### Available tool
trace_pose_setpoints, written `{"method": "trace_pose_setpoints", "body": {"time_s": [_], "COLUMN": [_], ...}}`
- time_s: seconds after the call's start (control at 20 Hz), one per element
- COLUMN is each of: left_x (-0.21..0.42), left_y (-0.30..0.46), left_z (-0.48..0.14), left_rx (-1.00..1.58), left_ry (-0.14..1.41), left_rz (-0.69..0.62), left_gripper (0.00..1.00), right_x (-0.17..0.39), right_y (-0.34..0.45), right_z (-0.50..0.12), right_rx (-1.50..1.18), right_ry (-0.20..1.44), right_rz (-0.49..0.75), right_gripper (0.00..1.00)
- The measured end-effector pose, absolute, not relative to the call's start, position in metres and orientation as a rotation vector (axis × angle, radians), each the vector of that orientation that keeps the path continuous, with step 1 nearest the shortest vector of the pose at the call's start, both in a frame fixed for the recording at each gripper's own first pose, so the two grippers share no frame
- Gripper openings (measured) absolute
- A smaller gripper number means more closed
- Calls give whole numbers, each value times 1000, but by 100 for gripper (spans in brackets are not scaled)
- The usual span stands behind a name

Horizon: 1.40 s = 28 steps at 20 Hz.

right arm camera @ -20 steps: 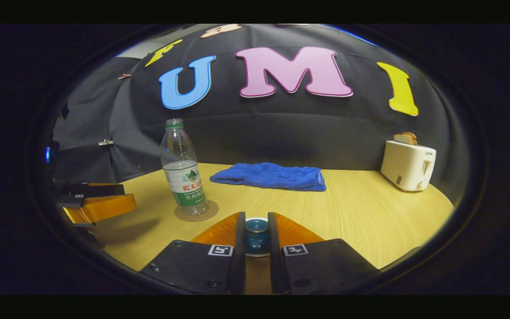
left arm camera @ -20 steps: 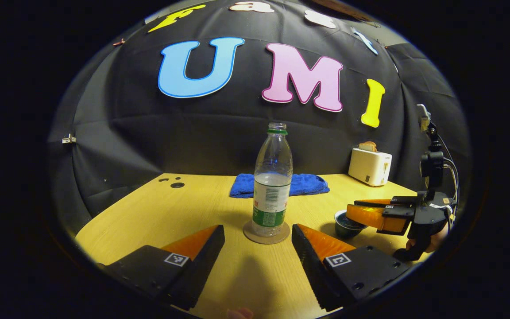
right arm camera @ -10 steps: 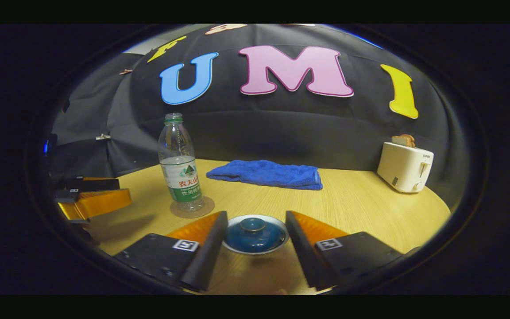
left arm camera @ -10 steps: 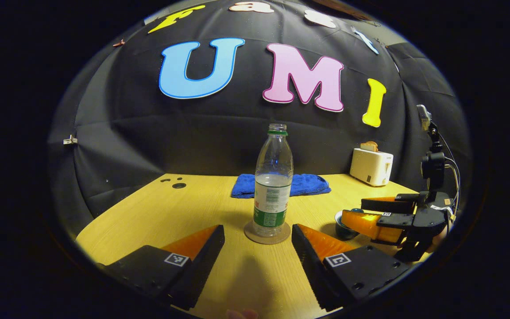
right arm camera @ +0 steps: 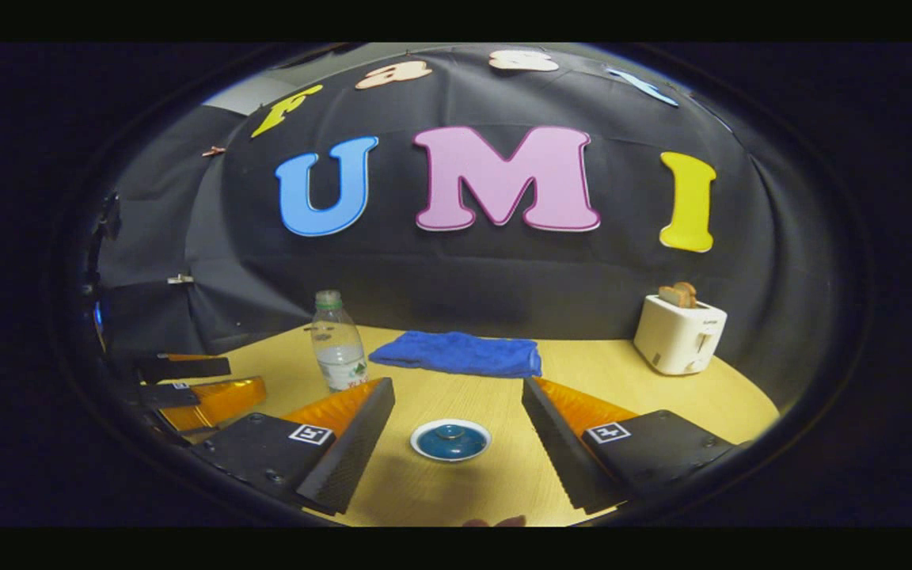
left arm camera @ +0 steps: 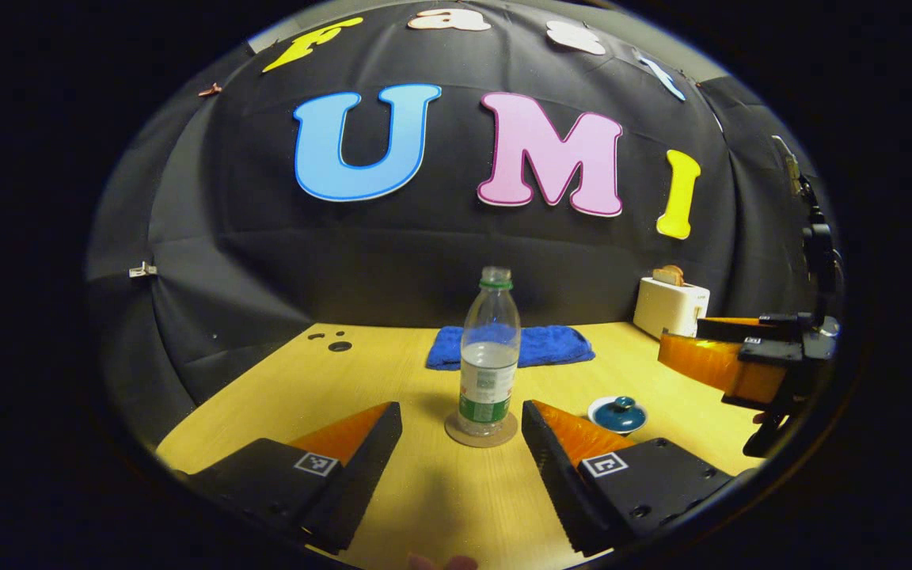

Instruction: Open the teacup lid with one hand, grasp the water bottle and pour water into the teacup with the other hand; after pouring, place the water bottle on the coaster and then close the teacup lid.

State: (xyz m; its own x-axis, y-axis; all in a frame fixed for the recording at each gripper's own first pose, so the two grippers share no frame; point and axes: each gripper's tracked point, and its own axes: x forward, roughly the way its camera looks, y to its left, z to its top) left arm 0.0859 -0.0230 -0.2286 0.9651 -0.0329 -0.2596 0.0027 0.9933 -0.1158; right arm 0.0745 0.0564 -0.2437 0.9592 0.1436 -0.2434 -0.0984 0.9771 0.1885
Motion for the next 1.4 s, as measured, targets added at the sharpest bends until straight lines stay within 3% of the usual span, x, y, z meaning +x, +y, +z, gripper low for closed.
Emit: {"method": "trace_pose_setpoints", "body": {"time_s": [0.55, 1.0, 1.4], "left_x": [54, 29, 12], "left_y": [-5, 20, 27], "left_z": [-96, -58, -47], "left_rx": [-154, -140, -117], "left_ry": [212, 181, 158], "left_rz": [-23, -19, -35], "left_gripper": [96, 96, 96], "right_x": [34, 5, -10], "right_y": [35, 43, 36], "right_z": [-87, -37, -32], "right_rx": [133, 100, 88], "right_ry": [175, 118, 107], "right_rz": [114, 116, 78], "right_gripper": [99, 99, 99]}}
